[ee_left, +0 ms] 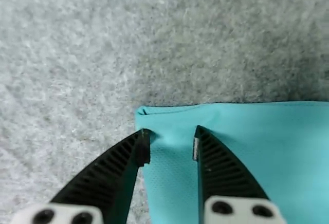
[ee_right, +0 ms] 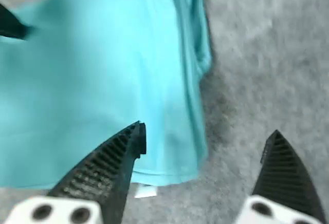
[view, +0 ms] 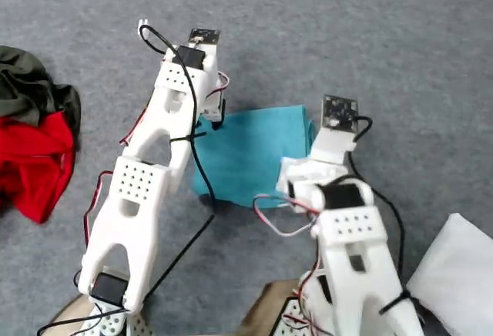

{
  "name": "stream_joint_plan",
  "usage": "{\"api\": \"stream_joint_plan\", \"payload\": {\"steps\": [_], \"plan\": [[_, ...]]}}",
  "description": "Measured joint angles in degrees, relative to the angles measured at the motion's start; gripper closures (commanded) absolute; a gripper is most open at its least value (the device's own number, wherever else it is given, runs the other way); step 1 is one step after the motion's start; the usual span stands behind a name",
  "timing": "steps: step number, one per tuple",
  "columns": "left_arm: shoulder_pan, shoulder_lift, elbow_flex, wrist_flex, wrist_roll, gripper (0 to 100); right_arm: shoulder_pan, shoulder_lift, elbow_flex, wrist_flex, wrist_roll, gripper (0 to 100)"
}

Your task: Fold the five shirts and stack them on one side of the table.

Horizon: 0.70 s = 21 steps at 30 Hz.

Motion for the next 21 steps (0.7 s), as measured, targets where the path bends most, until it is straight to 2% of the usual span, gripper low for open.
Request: {"api": "stream_joint_plan", "payload": {"steps": [5, 11, 21], "plan": [[0.0, 0.0, 0.0, 0.0, -0.2, 85, -3.3, 0.0, 4.2, -4.8, -3.9, 66.8], [0.0, 0.0, 0.0, 0.0, -0.2, 85, -5.9, 8.5, 4.7, -11.8, -8.4, 66.9], [0.0, 0.0, 0.0, 1.1, -0.2, 85, -6.0, 23.5, -0.1, -12.7, -10.2, 67.0]]}}
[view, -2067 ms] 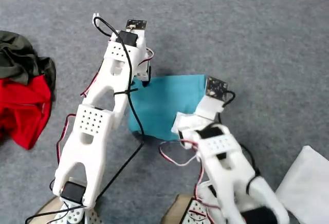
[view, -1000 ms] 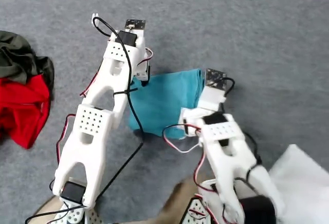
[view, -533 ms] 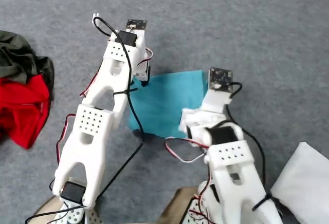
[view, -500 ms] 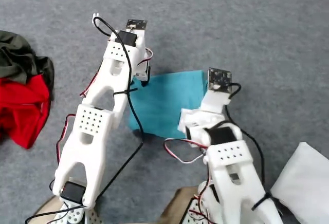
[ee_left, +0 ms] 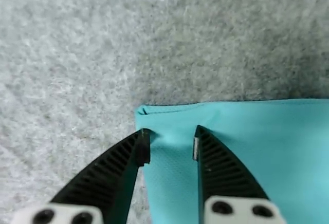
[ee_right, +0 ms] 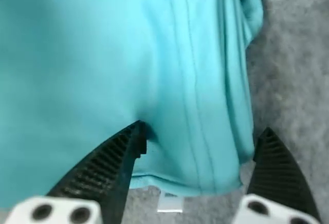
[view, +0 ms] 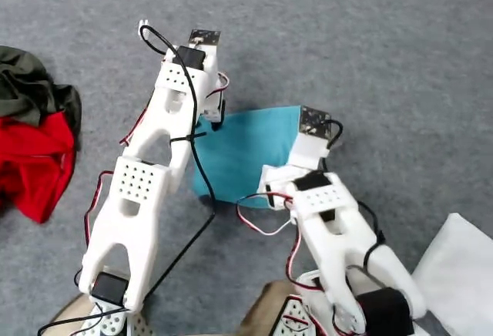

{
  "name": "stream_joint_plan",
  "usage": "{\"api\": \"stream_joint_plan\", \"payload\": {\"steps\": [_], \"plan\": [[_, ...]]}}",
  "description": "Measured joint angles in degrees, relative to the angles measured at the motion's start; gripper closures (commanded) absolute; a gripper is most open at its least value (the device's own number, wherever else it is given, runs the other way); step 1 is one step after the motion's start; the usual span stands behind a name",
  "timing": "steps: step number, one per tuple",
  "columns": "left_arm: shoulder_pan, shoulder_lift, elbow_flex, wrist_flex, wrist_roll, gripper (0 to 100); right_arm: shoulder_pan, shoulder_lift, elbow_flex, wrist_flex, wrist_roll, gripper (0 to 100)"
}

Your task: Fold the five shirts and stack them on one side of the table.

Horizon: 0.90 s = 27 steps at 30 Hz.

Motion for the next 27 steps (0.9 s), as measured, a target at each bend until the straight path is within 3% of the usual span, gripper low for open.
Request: {"api": "stream_joint_plan", "payload": {"steps": [14, 20, 27], "plan": [[0.0, 0.0, -0.1, 0.5, 0.0, 85, 0.0, -2.7, -0.2, 0.0, 0.0, 67.7], [0.0, 0.0, -0.1, 0.5, 0.0, 85, 0.0, -2.7, -0.2, -0.1, 0.0, 85.2], [0.0, 0.0, -0.1, 0.5, 0.0, 85, 0.1, -2.7, 1.6, -5.1, 0.6, 86.3]]}}
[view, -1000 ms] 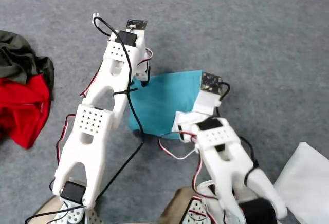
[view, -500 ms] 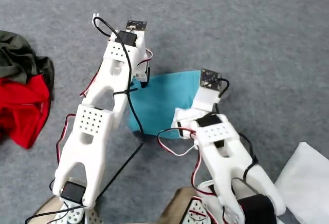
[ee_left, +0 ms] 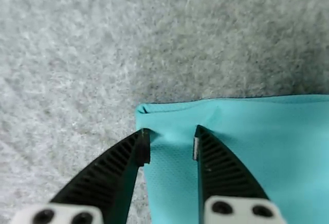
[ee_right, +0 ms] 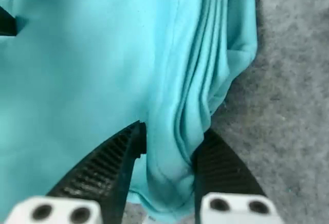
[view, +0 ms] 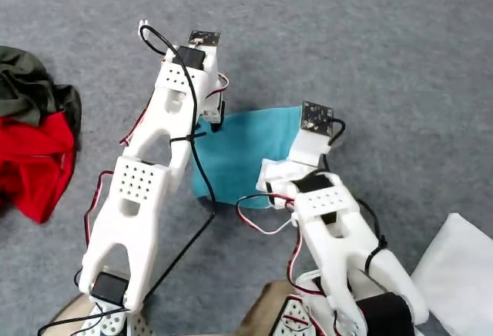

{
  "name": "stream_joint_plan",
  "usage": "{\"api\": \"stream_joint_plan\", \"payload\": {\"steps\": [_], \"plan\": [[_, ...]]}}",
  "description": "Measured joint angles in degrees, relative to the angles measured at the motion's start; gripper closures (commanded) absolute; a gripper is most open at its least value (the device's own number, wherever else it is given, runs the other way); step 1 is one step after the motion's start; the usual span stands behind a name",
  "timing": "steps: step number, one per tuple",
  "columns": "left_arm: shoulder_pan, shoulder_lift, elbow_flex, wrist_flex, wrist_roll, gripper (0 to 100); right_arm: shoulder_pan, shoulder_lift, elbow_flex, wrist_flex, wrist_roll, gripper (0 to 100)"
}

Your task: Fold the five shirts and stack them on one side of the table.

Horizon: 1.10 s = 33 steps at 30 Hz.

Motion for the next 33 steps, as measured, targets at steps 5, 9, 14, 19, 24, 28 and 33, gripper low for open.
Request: {"api": "stream_joint_plan", "payload": {"steps": [5, 9, 14, 19, 24, 28, 33], "plan": [[0.0, 0.0, 0.0, 0.0, 0.0, 85, 0.0, 0.0, 0.6, -1.3, 1.1, 92.3], [0.0, 0.0, 0.0, 0.0, 0.0, 85, 0.0, 0.0, 0.6, -1.4, 1.2, 98.7], [-0.4, 0.0, 0.0, 0.0, 0.0, 90, 0.0, 0.0, 0.6, -1.4, 2.5, 99.3], [-0.4, 0.0, 0.0, 0.0, 0.0, 98, 0.0, 0.0, 0.6, -1.5, 2.5, 99.3], [-0.4, 0.0, 0.1, 0.1, 0.0, 98, 0.0, 0.0, 0.2, -1.5, 2.6, 99.4], [-0.4, 0.2, -1.6, 0.9, 0.0, 98, 0.0, 0.0, 0.2, -1.5, 2.6, 99.4], [-1.9, 0.2, -8.4, 2.1, 2.5, 82, 0.0, -0.4, 0.2, -1.4, 2.6, 99.4]]}}
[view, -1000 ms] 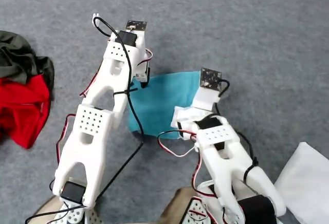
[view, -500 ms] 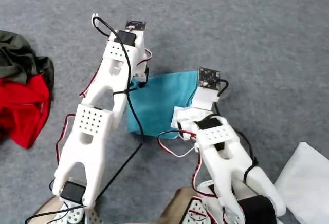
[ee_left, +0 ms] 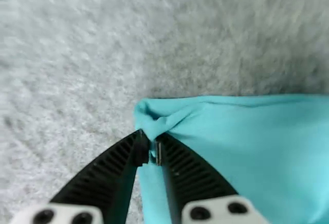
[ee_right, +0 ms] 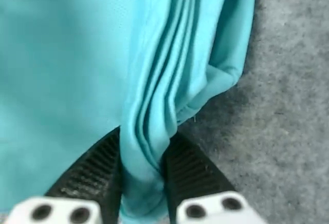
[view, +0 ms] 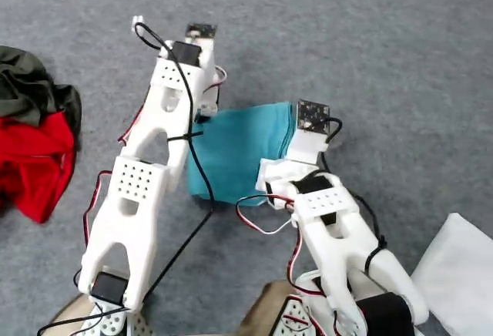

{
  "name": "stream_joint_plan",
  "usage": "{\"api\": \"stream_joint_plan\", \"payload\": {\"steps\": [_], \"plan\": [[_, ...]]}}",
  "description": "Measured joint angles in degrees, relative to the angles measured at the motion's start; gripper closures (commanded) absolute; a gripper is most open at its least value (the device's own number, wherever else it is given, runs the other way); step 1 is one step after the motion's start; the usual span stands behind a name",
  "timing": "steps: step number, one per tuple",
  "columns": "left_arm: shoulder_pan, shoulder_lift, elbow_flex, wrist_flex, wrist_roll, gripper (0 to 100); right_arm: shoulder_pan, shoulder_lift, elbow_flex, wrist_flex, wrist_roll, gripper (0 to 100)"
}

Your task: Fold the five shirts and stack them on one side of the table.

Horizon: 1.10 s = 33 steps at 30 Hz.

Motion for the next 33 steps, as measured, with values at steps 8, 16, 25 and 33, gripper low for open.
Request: {"api": "stream_joint_plan", "payload": {"steps": [8, 16, 25, 33], "plan": [[-8.3, 0.0, -8.7, 0.1, 2.7, 81, 6.9, -9.9, -10.0, 14.0, 0.1, 99.4], [-15.3, 0.0, -9.1, 1.1, -1.7, 81, 19.3, -20.3, -16.3, 32.9, 9.3, 99.4], [-19.0, 0.0, -9.1, 1.1, -3.5, 81, 46.9, -28.0, -16.3, 40.5, 22.9, 99.4], [-18.9, 0.0, -9.1, 1.1, -4.1, 81, 73.1, -25.8, -16.3, 37.0, 38.0, 99.4]]}}
